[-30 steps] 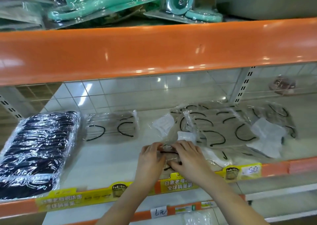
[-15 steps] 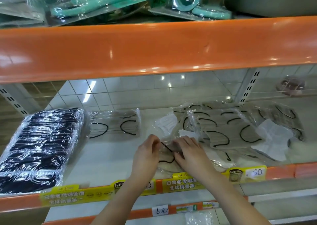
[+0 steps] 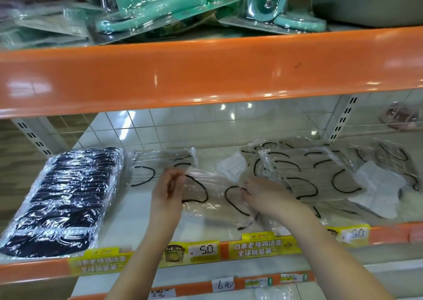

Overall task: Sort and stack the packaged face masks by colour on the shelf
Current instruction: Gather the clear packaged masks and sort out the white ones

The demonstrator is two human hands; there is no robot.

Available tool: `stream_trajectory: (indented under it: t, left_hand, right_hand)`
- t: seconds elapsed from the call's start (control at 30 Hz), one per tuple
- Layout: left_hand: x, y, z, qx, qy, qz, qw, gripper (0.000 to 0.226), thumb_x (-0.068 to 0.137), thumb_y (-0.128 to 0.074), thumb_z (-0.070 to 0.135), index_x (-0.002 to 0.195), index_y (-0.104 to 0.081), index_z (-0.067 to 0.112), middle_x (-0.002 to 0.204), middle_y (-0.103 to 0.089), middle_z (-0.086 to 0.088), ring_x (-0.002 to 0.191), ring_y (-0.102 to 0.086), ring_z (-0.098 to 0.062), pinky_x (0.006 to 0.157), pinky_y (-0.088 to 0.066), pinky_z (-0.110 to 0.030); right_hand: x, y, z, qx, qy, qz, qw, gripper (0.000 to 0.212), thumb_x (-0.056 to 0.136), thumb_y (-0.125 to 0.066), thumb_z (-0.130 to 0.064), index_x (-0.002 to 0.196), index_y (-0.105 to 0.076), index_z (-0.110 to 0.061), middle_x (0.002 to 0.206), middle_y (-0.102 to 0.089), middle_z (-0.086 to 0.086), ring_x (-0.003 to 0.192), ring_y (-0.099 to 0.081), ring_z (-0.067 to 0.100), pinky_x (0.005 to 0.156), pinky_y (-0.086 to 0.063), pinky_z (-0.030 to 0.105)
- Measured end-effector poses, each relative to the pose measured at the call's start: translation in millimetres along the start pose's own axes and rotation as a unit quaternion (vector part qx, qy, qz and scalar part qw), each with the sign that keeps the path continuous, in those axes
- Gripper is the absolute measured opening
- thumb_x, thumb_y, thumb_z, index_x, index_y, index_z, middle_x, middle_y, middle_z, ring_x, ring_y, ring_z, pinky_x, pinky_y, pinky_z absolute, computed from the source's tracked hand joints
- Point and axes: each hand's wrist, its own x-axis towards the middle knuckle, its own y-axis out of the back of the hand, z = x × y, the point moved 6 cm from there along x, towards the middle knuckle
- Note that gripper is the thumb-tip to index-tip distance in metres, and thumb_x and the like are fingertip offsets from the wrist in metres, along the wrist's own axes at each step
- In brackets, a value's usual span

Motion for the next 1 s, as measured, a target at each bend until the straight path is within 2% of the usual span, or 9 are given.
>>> stream_trajectory:
  t: [0.1,0.2,0.33,0.43,0.53,0.63,0.73,0.9,1.0]
  left_hand:
    - [8,20,-11,-0.074,0.048,0.055,0.995,0.020,0.095,-0.055,0.015,0.087,-0.058,0.032,0.083,-0.065,0.001,0.079,-0.058,-0.015,0.065,-0.047,-0.026]
    - [12,38,-24,-0.123,0.085,0.088,0.985,0.028,0.098,-0.052,0.018,0.083,-0.061,0.040,0.076,-0.066,0.013,0.075,-0.057,-0.011,0.061,-0.041,-0.029]
    - [17,56,-39,-0.152,0.099,0.086,0.980,0.003,0.085,-0.062,0.036,0.085,-0.064,0.033,0.083,-0.065,0.007,0.081,-0.058,-0.015,0.068,-0.044,-0.032]
    - [21,64,-52,-0.114,0.099,0.070,0.986,0.012,0.086,-0.064,0.018,0.096,-0.062,0.025,0.099,-0.063,-0.004,0.089,-0.058,-0.018,0.078,-0.046,-0.031]
    - [29,73,-69,-0.014,0.121,0.085,0.989,0.034,0.089,-0.054,-0.009,0.114,-0.051,0.015,0.108,-0.054,-0.005,0.093,-0.055,-0.021,0.075,-0.045,-0.028]
    - [32,84,-73,0.117,0.100,0.111,0.982,0.041,0.088,-0.046,-0.013,0.125,-0.047,0.004,0.117,-0.048,-0.008,0.101,-0.054,-0.026,0.081,-0.043,-0.033]
    - [28,83,-62,0.203,0.024,0.102,0.973,0.039,0.086,-0.047,-0.014,0.123,-0.049,0.000,0.115,-0.047,-0.008,0.100,-0.052,-0.022,0.086,-0.041,-0.034]
    - [18,45,-68,0.226,0.011,-0.036,0.973,0.032,0.087,-0.051,-0.009,0.106,-0.061,0.015,0.108,-0.060,-0.003,0.103,-0.059,-0.026,0.084,-0.039,-0.026]
    - [9,21,-69,0.288,-0.003,-0.114,0.951,0.032,0.090,-0.053,0.001,0.118,-0.061,0.013,0.121,-0.058,-0.003,0.111,-0.056,-0.023,0.081,-0.035,-0.022]
  right_hand:
    - [2,12,-9,0.073,-0.003,0.010,0.997,0.035,0.100,-0.038,-0.040,0.125,-0.048,-0.017,0.116,-0.059,0.004,0.101,-0.057,0.022,0.077,-0.043,0.032]
    - [5,16,-17,0.244,-0.009,0.043,0.969,0.041,0.098,-0.047,-0.039,0.133,-0.043,-0.017,0.116,-0.060,0.000,0.096,-0.058,0.016,0.071,-0.042,0.026]
    - [8,0,-28,0.532,-0.047,-0.027,0.845,0.031,0.097,-0.055,-0.019,0.125,-0.046,-0.009,0.101,-0.062,0.006,0.071,-0.066,0.016,0.059,-0.053,0.024]
    - [12,-9,-38,0.524,-0.040,-0.027,0.851,0.009,0.097,-0.053,-0.010,0.105,-0.054,-0.009,0.083,-0.066,0.007,0.055,-0.064,0.012,0.047,-0.046,0.018]
    - [20,-17,-42,0.512,-0.055,0.016,0.857,0.005,0.096,-0.051,-0.005,0.094,-0.054,-0.009,0.073,-0.064,0.009,0.048,-0.060,0.010,0.043,-0.044,0.018]
    - [28,-22,-45,0.514,-0.068,0.049,0.854,0.011,0.095,-0.051,-0.001,0.088,-0.054,-0.008,0.068,-0.062,0.008,0.047,-0.059,0.011,0.045,-0.047,0.019]
    - [37,-29,-50,0.521,-0.079,0.057,0.848,0.010,0.095,-0.051,0.001,0.087,-0.053,-0.006,0.067,-0.061,0.011,0.044,-0.059,0.007,0.044,-0.048,0.018]
    - [53,-44,-69,0.548,-0.091,0.044,0.830,0.007,0.094,-0.051,0.003,0.097,-0.052,-0.002,0.076,-0.059,0.016,0.042,-0.060,0.010,0.042,-0.049,0.021]
    - [61,-52,-79,0.529,-0.099,0.058,0.841,0.012,0.090,-0.054,0.003,0.086,-0.055,-0.008,0.085,-0.062,0.016,0.058,-0.066,0.023,0.061,-0.059,0.035]
